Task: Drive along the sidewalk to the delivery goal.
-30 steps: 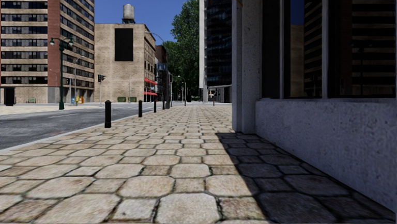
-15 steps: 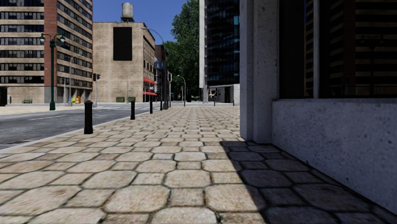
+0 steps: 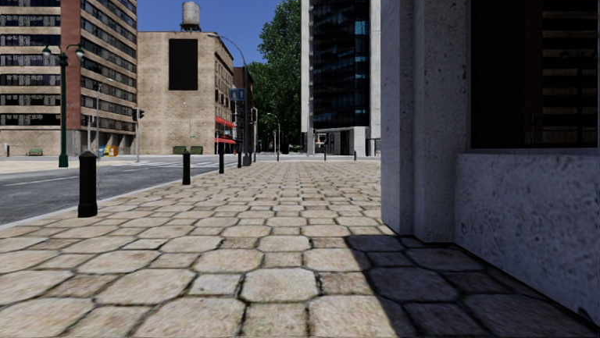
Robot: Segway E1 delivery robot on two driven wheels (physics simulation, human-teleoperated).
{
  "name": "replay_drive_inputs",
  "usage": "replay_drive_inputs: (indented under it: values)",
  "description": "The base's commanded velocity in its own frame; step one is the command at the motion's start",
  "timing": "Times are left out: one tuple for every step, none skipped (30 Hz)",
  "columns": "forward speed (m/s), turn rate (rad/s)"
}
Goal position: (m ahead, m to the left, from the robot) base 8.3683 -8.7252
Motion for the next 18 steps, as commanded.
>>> replay_drive_inputs:
  values:
    - [2.00, 0.00]
    - [2.00, 0.00]
    - [2.00, 0.00]
    - [2.00, 0.00]
    - [2.00, 0.00]
    - [2.00, 0.00]
    - [2.00, 0.00]
    - [2.00, 0.00]
    - [2.00, 0.00]
    - [2.00, 0.00]
    - [2.00, 0.00]
    - [2.00, 0.00]
    - [2.00, 0.00]
    - [2.00, 0.00]
    - [2.00, 0.00]
    - [2.00, 0.00]
    - [2.00, 0.00]
    - [2.00, 0.00]
